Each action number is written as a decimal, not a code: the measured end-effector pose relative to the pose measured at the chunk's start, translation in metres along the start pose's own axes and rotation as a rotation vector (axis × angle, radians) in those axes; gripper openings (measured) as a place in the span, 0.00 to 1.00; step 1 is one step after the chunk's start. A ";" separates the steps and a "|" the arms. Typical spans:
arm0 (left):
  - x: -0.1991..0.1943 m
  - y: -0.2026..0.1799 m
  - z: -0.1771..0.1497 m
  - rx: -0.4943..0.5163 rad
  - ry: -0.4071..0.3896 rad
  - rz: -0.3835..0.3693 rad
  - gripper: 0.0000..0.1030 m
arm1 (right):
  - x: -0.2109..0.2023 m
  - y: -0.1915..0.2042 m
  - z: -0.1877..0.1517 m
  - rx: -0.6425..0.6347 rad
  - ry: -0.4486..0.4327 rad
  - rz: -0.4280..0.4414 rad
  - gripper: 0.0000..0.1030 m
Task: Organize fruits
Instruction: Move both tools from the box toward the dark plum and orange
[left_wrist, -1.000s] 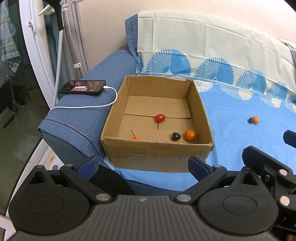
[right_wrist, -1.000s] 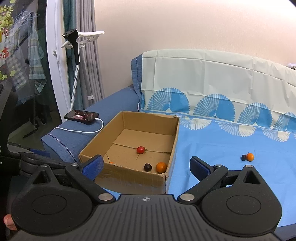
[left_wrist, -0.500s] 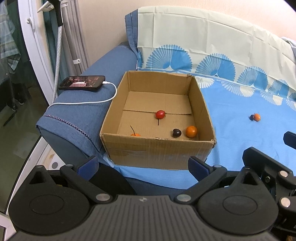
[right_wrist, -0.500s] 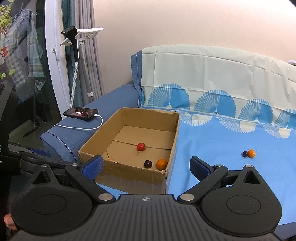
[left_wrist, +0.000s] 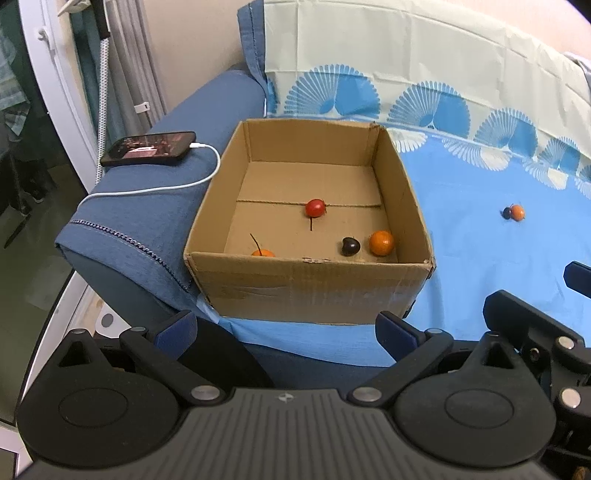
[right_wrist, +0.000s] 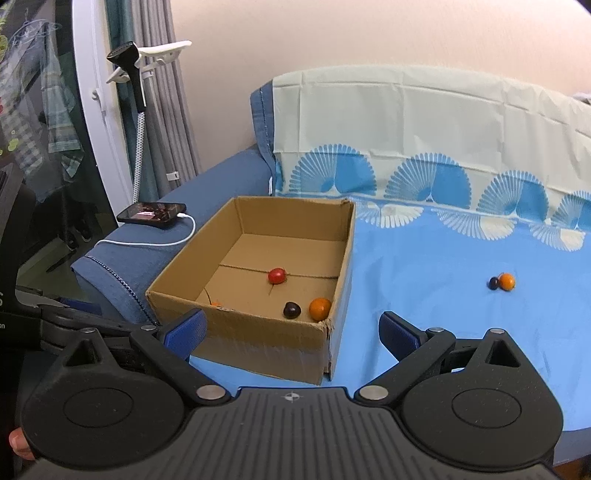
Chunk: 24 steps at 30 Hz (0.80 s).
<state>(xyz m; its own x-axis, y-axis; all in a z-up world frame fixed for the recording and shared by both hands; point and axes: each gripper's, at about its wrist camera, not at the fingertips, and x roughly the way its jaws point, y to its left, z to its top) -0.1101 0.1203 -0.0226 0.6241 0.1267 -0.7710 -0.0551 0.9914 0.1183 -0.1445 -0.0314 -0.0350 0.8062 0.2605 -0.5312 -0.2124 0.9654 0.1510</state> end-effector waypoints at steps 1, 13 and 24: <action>0.002 -0.002 0.001 0.006 0.004 0.000 1.00 | 0.002 -0.002 -0.001 0.006 0.004 0.000 0.96; 0.037 -0.044 0.030 0.078 0.055 -0.031 1.00 | 0.022 -0.055 -0.001 0.096 0.017 -0.067 0.96; 0.094 -0.143 0.083 0.174 0.096 -0.125 1.00 | 0.059 -0.209 -0.005 0.190 -0.019 -0.388 0.96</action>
<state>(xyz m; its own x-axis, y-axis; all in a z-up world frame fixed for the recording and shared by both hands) 0.0212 -0.0120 -0.0595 0.5405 0.0136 -0.8412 0.1586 0.9803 0.1177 -0.0548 -0.2173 -0.1020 0.8167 -0.1237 -0.5636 0.2128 0.9725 0.0949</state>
